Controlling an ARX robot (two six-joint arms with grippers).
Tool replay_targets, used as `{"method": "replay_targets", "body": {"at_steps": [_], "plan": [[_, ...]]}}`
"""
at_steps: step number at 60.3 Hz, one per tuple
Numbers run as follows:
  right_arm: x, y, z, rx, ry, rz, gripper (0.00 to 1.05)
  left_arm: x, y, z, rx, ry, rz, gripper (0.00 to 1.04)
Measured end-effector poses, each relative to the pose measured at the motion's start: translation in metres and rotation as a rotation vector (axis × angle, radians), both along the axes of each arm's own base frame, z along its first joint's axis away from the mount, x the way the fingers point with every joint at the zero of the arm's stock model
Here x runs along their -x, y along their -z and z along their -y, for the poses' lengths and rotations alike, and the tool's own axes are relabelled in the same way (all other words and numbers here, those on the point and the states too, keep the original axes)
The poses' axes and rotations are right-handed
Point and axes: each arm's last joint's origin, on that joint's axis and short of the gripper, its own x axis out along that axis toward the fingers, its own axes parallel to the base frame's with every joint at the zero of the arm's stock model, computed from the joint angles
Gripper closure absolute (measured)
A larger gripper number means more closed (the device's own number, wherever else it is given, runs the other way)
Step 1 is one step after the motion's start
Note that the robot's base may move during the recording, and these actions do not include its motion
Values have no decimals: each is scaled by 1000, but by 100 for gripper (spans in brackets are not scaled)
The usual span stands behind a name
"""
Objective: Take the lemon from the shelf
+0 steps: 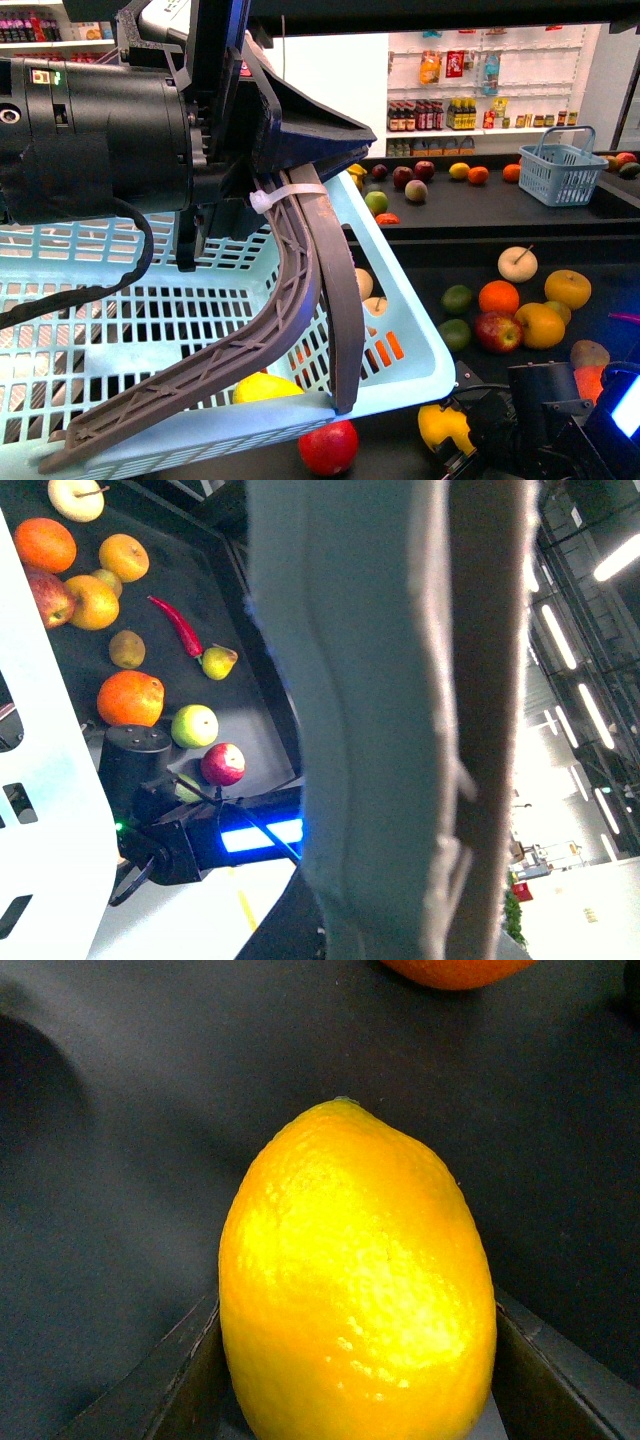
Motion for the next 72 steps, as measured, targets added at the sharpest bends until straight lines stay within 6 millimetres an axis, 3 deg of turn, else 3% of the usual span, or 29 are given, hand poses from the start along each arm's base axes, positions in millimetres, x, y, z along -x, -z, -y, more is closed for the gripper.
{"method": "replay_targets", "body": {"at_steps": [9, 15, 33, 48, 59, 64, 72], "plan": [[9, -8, 1, -22, 22, -9, 42, 0, 0, 0, 0, 0, 0, 98], [14, -24, 3, -70, 48, 7, 42, 0, 0, 0, 0, 0, 0, 98], [20, -116, 26, -169, 156, 230, 42, 0, 0, 0, 0, -1, 0, 98], [53, -186, 41, -296, 250, 376, 42, 0, 0, 0, 0, 0, 0, 98], [94, -250, 26, -512, 199, 459, 42, 0, 0, 0, 0, 0, 0, 98], [112, -266, 11, -589, 135, 452, 42, 0, 0, 0, 0, 0, 0, 98], [134, -272, -12, -686, 47, 386, 42, 0, 0, 0, 0, 0, 0, 98]]}}
